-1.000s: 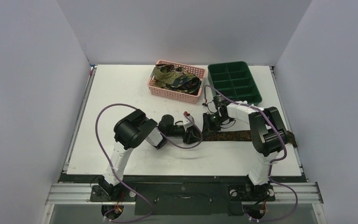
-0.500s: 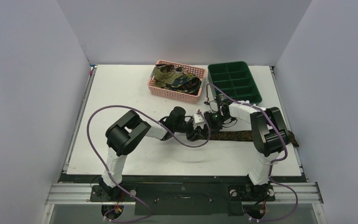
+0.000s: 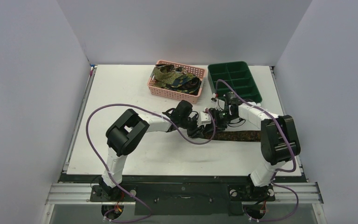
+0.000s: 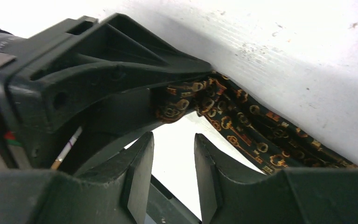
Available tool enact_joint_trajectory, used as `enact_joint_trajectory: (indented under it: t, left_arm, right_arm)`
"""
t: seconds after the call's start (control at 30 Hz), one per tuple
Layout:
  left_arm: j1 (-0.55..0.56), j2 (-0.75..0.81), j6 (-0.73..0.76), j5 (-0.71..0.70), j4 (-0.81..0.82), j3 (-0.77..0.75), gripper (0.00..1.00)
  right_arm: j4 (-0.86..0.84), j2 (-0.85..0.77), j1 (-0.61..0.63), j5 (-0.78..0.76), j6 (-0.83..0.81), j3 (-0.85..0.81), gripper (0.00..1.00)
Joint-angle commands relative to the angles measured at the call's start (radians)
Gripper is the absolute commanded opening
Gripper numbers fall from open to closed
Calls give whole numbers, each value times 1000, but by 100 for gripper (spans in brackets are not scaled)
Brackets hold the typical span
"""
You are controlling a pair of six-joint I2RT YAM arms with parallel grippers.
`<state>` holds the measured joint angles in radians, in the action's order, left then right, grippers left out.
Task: Roll the ties
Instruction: Roll the tie at the center of the board.
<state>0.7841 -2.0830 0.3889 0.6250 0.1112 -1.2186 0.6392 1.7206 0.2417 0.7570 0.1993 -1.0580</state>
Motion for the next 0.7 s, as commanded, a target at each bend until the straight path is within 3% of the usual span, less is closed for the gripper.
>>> enact_joint_trajectory:
  t: [0.0,0.13,0.5,0.57,0.67]
  left_arm:
    - [-4,-96,46,-157,-365,72,10]
    - [-3,-102,38,-161,-365,70,10]
    - [-2,-92,18,-166,-345,86,10]
    - [-1,-92,15,-166,-345,87,10]
    - [-2,-88,14,-166,-342,89,10]
  right_arm:
    - [-107,-36,5,63,102,16,35]
    - [-154,-17,8,54,150,25,39]
    - [-343,31,53,77,287,82,37]
    - [-316,34,58,61,256,93,29]
    - [-231,45,48,-7,172,90,1]
